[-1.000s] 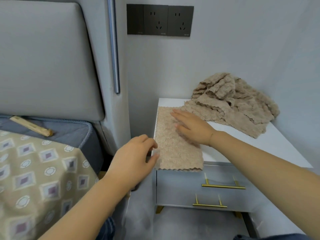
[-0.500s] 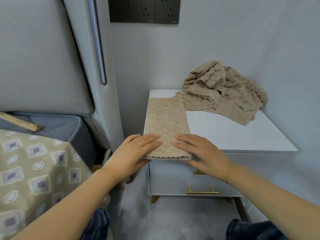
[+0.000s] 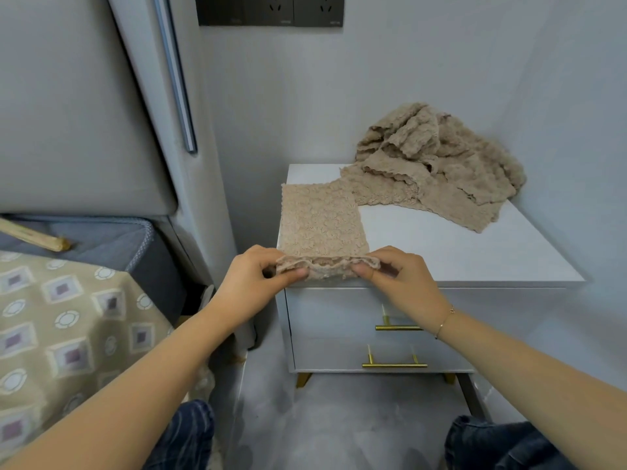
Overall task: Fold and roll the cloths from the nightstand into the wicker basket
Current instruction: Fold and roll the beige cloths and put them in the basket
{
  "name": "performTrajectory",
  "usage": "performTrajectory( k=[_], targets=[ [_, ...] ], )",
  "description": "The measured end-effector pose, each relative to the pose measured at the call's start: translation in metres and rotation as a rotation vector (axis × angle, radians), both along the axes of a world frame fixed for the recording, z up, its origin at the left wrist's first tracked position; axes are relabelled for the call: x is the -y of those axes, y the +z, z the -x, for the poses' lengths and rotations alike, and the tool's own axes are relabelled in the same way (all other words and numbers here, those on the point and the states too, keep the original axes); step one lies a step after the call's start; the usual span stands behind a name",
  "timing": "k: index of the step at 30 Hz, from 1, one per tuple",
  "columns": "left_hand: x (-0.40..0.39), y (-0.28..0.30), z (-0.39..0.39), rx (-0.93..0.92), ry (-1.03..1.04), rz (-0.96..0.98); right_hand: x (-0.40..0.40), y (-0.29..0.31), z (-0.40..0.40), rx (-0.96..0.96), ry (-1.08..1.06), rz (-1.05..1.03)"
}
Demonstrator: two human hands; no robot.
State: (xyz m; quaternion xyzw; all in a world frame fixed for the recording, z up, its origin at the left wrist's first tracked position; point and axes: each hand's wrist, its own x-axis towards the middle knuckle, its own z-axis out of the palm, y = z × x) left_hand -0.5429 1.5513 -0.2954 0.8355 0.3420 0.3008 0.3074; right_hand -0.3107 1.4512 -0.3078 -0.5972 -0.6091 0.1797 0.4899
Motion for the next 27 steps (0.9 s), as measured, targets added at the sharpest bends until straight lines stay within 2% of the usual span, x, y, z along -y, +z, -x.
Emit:
performTrajectory(
  k=[4, 7, 15, 19, 23, 27],
  targets=[
    [-0.006, -0.001, -0.004, 0.027, 0.069, 0.257, -0.007, 0.005, 0.003, -0.015, -0.099, 0.042],
    [-0.008, 0.004, -0.01, 0.023, 0.174, 0.331, -0.011, 0.007, 0.009, -0.013, -0.176, 0.02],
    [-0.017, -0.005, -0.014, -0.038, 0.293, 0.181, -0.017, 0.003, 0.01, 0.027, -0.299, 0.067],
    [-0.023, -0.012, -0.01, -0.014, 0.303, 0.06, -0.017, 0.006, 0.007, 0.179, -0.27, -0.013],
    [-0.02, -0.001, -0.005, -0.016, 0.154, -0.146, -0.017, 0.011, -0.003, 0.33, -0.104, -0.1],
    [-0.024, 0.003, 0.004, -0.127, -0.018, -0.274, -0.018, 0.009, -0.014, 0.465, -0.067, -0.093]
  ],
)
